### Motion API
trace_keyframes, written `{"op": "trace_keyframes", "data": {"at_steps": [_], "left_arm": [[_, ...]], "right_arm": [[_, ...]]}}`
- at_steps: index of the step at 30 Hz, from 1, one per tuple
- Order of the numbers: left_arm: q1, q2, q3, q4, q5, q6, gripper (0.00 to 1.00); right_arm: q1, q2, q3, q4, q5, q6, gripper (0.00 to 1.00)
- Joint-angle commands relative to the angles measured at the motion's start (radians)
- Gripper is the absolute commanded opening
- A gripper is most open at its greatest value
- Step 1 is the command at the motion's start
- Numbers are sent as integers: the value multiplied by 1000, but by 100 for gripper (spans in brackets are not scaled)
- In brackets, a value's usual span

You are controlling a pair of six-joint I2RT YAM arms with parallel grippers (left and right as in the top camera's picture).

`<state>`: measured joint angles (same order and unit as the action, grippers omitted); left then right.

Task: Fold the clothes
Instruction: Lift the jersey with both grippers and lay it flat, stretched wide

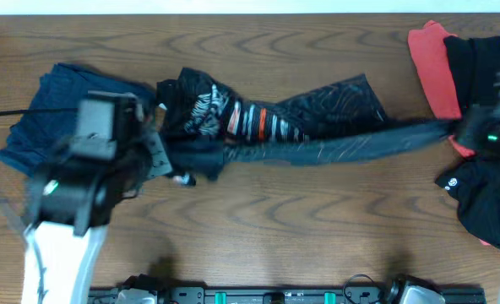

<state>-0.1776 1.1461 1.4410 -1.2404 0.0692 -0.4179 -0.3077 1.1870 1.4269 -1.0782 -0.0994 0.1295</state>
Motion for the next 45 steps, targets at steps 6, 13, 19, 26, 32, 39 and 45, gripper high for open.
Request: {"op": "trace_keyframes", "data": {"at_steps": [6,13,19,26,32,39,45], "left_arm": [[5,-135,270,34,19,32,6],[4,-160,291,144,-26,32,6],[4,-59,291,152,-24,32,6],[4,187,291,271,44,34,6],[5,445,291,644,107,85,6],[68,547,361,1093,108,-61,6],[185,546,565,1148,262,-116,6]], "right_arm": [[-65,-160,246,-2,39,-9,1],[-73,-162,354,74,96,-3,1],[-72,-85,354,92,25,-17,1],[-36,157,354,102,-77,-34,1],[-2,396,354,360,-76,9,1],[-9,431,403,640,-2,128,1],[-36,422,616,520,103,126,1]]}}
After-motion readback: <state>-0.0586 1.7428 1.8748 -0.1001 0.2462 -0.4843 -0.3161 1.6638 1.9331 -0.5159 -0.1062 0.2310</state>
